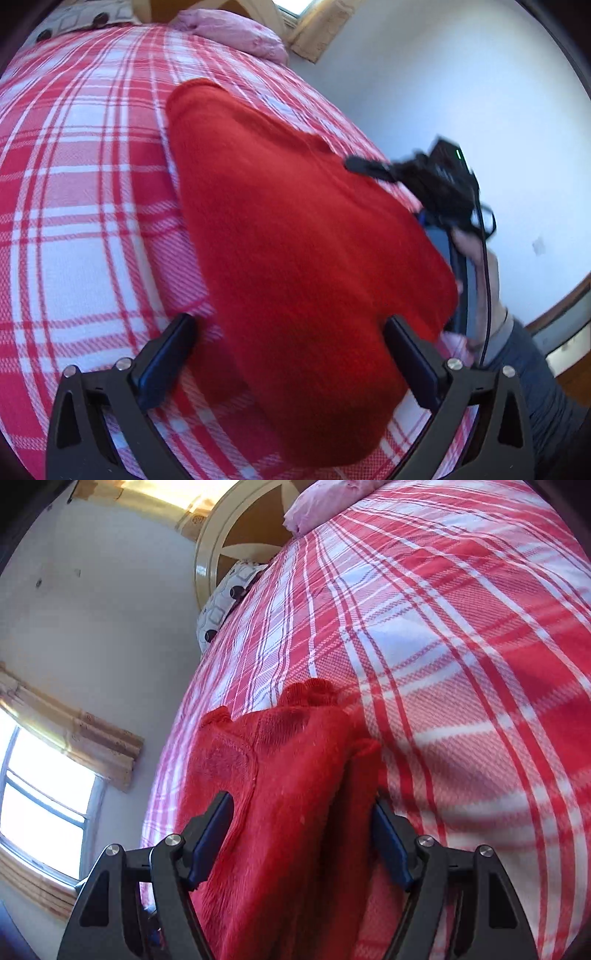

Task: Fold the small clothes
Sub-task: 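Grasp the sweater's folded end with the right gripper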

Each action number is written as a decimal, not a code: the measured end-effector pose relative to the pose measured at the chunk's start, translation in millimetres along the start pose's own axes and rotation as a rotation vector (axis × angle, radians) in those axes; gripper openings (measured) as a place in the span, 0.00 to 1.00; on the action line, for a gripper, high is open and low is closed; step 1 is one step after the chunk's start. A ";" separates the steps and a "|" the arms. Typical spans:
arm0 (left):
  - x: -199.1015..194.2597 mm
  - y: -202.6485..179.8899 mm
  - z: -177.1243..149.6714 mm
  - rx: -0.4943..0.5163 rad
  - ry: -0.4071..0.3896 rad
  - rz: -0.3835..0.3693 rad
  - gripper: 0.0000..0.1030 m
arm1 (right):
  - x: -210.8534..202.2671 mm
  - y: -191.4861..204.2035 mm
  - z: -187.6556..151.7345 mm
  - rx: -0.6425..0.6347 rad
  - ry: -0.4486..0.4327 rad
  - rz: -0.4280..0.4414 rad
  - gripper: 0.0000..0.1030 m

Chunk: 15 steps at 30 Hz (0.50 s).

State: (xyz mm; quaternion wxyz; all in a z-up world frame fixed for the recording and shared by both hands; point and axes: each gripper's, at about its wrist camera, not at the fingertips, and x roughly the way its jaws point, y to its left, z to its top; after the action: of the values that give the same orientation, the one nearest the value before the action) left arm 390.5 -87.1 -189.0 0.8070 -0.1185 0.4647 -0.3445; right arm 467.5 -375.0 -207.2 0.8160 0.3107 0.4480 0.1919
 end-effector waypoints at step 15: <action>-34.7 6.9 -12.5 -0.088 -0.101 -0.090 0.39 | -8.2 30.6 5.8 -0.077 -0.076 0.027 0.20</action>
State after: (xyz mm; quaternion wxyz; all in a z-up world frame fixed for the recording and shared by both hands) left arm 371.7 -57.3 -176.1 0.8070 -0.1920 0.4324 -0.3534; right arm 467.0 -359.4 -179.0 0.8411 0.2923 0.4048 0.2078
